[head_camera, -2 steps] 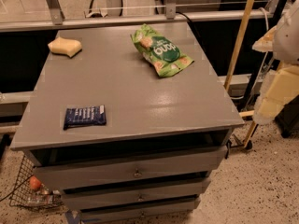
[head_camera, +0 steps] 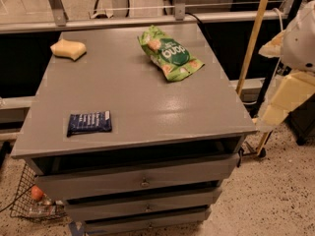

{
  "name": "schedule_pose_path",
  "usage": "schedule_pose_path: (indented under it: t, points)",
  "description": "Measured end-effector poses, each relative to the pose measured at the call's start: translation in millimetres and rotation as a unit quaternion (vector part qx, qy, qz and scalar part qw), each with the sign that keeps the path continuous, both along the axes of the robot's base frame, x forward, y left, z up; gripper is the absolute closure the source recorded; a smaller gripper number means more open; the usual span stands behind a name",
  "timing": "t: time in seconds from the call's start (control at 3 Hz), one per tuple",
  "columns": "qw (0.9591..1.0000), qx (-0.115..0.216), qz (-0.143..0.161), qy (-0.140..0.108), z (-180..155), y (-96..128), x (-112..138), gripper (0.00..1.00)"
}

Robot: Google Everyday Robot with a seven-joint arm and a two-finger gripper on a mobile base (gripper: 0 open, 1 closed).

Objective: Pick rxbar blueberry

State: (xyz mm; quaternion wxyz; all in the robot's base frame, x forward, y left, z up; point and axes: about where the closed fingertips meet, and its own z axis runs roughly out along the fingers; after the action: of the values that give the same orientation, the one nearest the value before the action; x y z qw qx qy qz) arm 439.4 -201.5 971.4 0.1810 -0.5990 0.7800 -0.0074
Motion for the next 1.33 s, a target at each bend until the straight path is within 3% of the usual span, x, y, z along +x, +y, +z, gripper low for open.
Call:
schedule_pose_path:
  t: [0.33, 0.67, 1.0, 1.33]
  points:
    - [0.9942, 0.065, 0.084, -0.011, -5.4, 84.9, 19.8, 0.00]
    - [0.9762, 0.116, 0.182, -0.020, -4.2, 188.8, 33.4, 0.00]
    - [0.9759, 0.121, 0.181, -0.019, -7.2, 191.4, 37.3, 0.00]
    - [0.9736, 0.151, 0.171, -0.011, -26.2, 205.5, 60.6, 0.00]
